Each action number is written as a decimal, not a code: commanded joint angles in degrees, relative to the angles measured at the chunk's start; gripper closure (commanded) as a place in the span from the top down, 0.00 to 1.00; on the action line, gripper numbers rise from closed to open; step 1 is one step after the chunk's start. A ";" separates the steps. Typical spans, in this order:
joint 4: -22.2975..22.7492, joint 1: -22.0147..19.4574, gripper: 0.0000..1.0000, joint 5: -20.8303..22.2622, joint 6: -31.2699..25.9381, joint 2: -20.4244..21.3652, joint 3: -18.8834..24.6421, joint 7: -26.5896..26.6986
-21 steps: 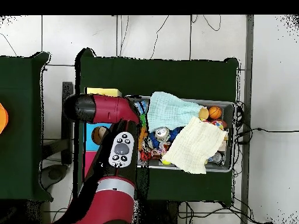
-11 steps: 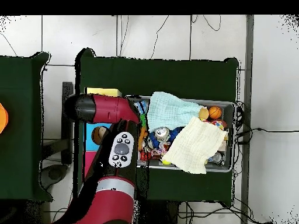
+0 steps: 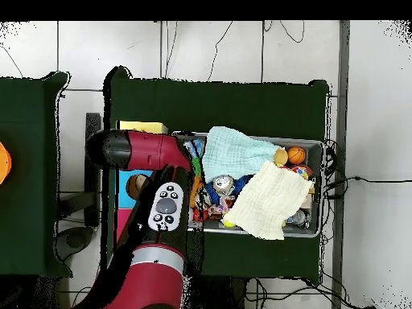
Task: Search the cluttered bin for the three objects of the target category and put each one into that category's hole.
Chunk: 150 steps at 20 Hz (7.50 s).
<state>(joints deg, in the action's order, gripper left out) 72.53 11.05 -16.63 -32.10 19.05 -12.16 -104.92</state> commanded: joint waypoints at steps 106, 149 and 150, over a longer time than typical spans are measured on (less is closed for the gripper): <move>11.64 -3.45 1.00 -0.87 5.93 -1.13 7.10 -8.26; 11.94 -2.83 0.00 -1.14 -1.17 4.88 4.80 -8.26; 11.96 -2.80 0.00 -1.13 -1.63 5.27 4.66 -8.25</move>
<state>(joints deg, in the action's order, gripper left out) 78.62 9.93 -18.12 -27.38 22.11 -10.84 -105.07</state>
